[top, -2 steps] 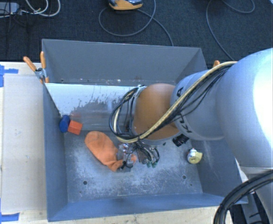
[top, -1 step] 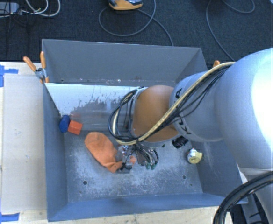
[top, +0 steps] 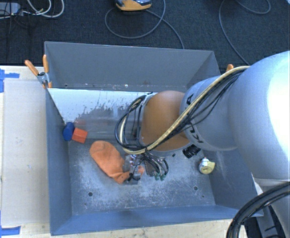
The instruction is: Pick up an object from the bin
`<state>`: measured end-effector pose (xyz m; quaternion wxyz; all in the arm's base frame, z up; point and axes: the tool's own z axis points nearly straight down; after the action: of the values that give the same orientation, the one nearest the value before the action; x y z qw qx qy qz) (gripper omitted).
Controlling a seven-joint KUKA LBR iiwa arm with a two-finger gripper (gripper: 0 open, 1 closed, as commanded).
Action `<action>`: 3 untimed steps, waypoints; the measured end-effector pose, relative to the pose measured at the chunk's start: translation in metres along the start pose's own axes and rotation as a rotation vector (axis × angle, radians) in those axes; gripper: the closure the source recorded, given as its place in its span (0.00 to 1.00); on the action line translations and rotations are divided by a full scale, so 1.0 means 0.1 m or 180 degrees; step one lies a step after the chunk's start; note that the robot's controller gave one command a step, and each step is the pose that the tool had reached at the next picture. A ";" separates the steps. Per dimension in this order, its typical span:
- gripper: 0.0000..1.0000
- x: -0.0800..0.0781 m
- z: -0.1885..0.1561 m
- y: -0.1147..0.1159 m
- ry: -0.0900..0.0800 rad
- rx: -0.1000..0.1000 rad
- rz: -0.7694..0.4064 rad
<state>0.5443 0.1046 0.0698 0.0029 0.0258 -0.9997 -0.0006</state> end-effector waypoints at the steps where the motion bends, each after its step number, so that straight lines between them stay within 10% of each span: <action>1: 1.00 0.03 0.00 0.01 -0.0001 0.0001 -0.0002; 3: 1.00 0.03 0.00 0.05 0.0002 0.0001 0.0073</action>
Offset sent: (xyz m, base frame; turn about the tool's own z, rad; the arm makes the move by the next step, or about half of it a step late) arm 0.0015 -0.0007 0.0002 0.0218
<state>0.5407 0.1092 0.0701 0.0033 0.0143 -0.9999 -0.0003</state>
